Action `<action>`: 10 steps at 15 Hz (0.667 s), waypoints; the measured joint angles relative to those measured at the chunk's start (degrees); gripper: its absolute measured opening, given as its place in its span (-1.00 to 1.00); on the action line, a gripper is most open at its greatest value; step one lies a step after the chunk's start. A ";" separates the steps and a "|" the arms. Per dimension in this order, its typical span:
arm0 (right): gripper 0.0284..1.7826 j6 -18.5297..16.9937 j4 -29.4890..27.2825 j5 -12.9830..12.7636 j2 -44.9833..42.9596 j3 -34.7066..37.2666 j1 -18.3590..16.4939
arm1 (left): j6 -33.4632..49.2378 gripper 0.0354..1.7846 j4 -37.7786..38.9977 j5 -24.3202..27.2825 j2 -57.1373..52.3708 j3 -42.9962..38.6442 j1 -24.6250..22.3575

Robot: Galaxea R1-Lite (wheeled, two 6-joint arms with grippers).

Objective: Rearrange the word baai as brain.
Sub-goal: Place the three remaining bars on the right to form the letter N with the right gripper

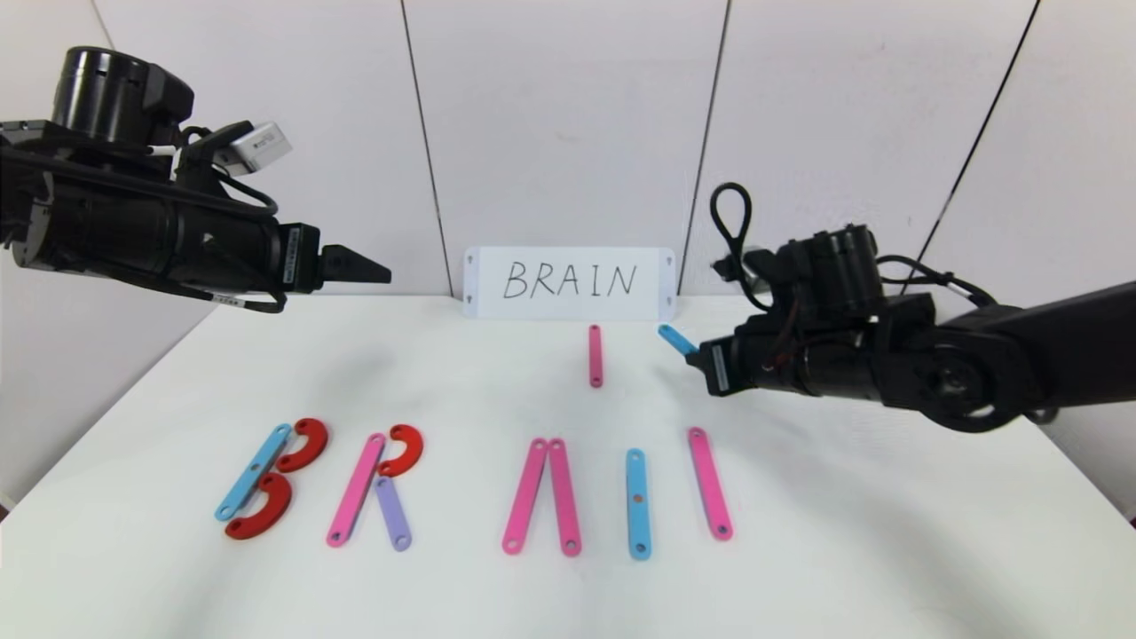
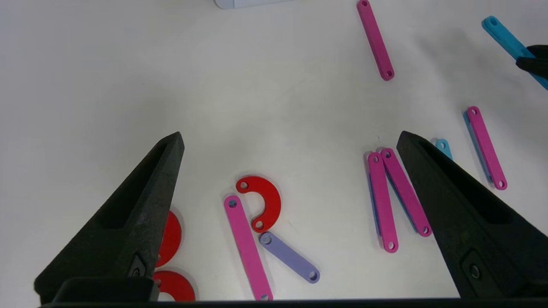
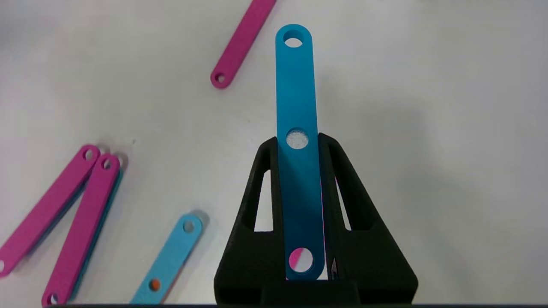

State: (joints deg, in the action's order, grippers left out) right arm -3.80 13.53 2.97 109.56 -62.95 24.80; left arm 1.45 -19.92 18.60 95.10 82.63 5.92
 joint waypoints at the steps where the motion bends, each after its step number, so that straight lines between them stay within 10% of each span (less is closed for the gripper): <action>1: -0.72 0.39 1.82 0.57 -1.90 4.06 -0.57 | 0.00 0.95 -0.06 0.05 0.00 0.00 0.00; 10: -0.72 1.74 19.35 3.24 -6.89 27.65 -3.91 | -0.02 0.95 -0.11 0.09 -0.01 -0.11 0.00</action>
State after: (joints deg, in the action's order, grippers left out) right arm -2.06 32.88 6.22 102.67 -35.30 20.88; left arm 1.43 -20.03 18.69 95.09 82.52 5.92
